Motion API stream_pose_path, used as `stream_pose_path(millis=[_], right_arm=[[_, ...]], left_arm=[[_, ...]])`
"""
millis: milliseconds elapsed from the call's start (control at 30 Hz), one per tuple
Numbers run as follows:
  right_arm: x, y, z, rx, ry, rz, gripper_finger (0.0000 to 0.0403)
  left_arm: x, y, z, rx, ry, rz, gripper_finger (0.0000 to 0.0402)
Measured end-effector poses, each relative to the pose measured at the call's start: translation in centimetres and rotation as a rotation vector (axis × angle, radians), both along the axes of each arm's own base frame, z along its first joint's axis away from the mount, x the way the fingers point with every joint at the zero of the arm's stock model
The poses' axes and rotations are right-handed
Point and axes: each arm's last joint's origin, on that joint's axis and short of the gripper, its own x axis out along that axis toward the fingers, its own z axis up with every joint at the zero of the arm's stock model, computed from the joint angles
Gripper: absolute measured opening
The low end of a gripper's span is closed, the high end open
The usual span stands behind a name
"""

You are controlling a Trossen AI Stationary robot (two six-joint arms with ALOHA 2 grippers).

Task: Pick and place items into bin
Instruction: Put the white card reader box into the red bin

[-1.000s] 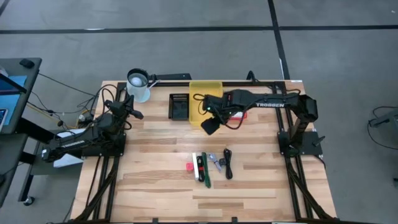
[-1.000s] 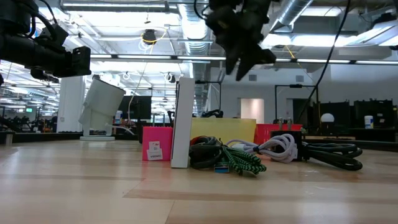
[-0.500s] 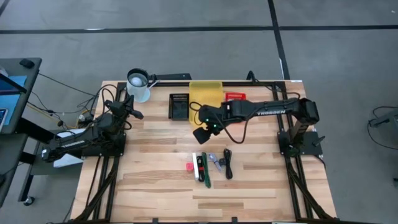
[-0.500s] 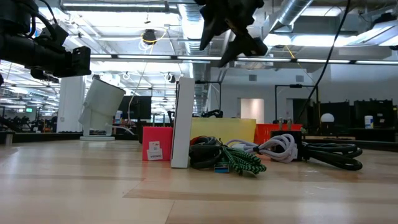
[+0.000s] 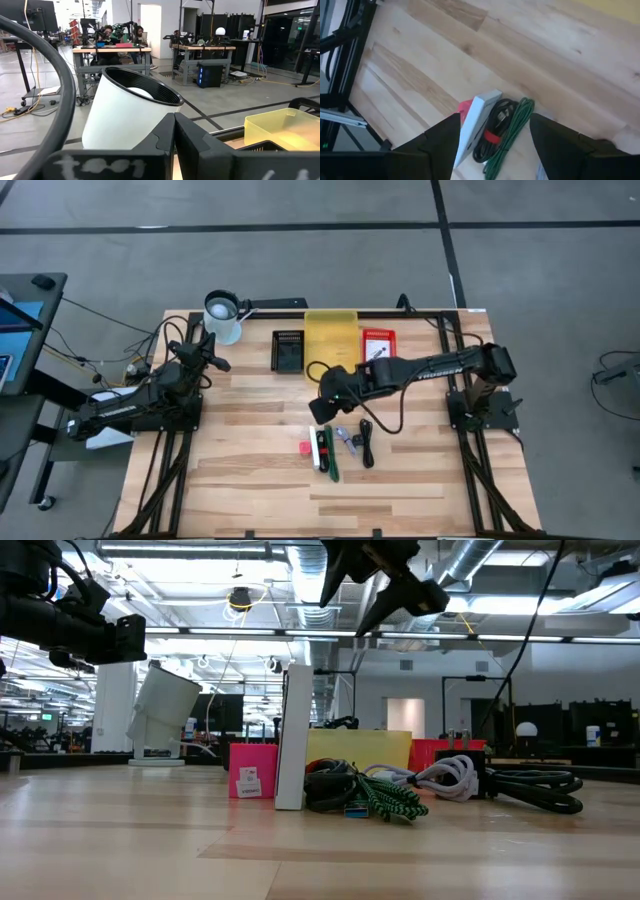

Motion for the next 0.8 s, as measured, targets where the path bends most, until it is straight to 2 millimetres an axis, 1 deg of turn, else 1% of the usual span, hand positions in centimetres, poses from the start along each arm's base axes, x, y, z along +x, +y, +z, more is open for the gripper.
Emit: stream_pose_path(millis=[233,367,433,500,533,600,667,800], right_arm=[[-0.3,2.1,-0.1,0.009,-0.002,-0.052,0.0234],[0.5,3.2,-1.5,0.015,0.012,-0.050,0.0234],[1.4,3.8,-2.3,0.032,0.003,-0.032,0.0234],[2.1,4.1,-3.4,0.037,0.047,-0.006,0.0234],[2.8,4.3,-3.7,0.044,0.038,0.006,0.0234],[3.6,4.5,-4.0,0.038,0.036,0.027,0.0234],[4.7,4.7,-3.9,0.043,0.012,0.043,0.0234],[6.0,5.0,-4.1,0.041,0.024,0.064,0.0234]], left_arm=[[0.0,0.0,0.0,0.000,0.000,0.000,0.0000],[0.0,0.0,0.0,0.000,0.000,0.001,0.0000],[0.0,0.0,0.0,0.000,-0.001,0.000,0.0000],[0.0,0.0,0.0,0.000,0.000,0.001,0.0000],[0.0,0.0,0.0,0.000,0.000,0.000,0.0000],[0.0,0.0,0.0,0.000,-0.001,0.001,0.0000],[0.0,0.0,0.0,-0.001,0.002,0.001,0.0000],[0.1,0.0,-0.1,-0.002,0.007,-0.001,0.0000]])
